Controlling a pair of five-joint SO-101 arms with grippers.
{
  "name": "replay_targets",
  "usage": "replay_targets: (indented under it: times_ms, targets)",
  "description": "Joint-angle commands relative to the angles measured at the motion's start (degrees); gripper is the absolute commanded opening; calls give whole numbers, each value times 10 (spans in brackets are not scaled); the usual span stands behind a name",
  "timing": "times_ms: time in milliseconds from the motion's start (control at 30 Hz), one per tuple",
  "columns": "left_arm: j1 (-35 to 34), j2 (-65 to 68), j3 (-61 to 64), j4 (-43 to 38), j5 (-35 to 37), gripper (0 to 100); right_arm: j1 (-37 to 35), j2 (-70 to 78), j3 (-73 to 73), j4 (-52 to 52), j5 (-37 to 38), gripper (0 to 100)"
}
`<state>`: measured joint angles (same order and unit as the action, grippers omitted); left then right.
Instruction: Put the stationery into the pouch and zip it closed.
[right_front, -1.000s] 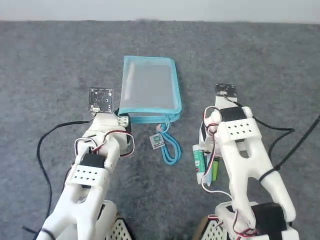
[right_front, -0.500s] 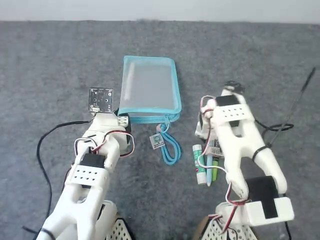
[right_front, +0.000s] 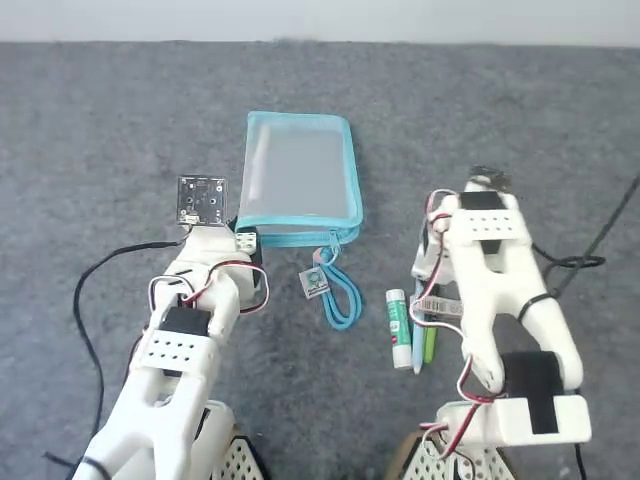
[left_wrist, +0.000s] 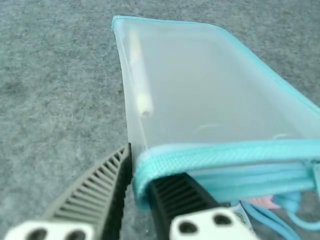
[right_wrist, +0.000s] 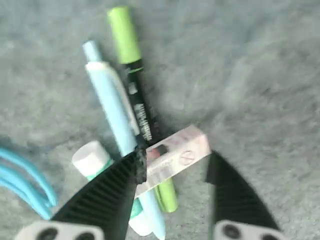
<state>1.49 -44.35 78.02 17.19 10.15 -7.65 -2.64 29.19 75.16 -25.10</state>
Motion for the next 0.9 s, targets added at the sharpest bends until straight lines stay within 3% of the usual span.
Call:
replay_targets:
  times_ms: [0,200,333,500,567,667,800,867]
  targets:
    - [-4,-3,-6,-14,0,11,-27,-13,-4,8,39,292]
    - [-2,-3,-6,-14,-1,11,-9,-16,-15,8,304,292]
    - [-2,-3,-6,-14,-1,11,14,-76,3,7,362,251]
    - [-1,-3,-6,-16,-1,11,-12,-156,76,-3,410,226]
    - [-1,-3,-6,-15,-1,11,-12,-179,103,-26,462,225]
    - [-1,-3,-6,-14,-1,11,-11,-215,139,-75,621,225]
    - [-2,-6,1,-16,-1,11,-1,-269,213,-153,915,224]
    - [-2,-6,1,-17,-1,11,15,-291,244,-169,1006,224]
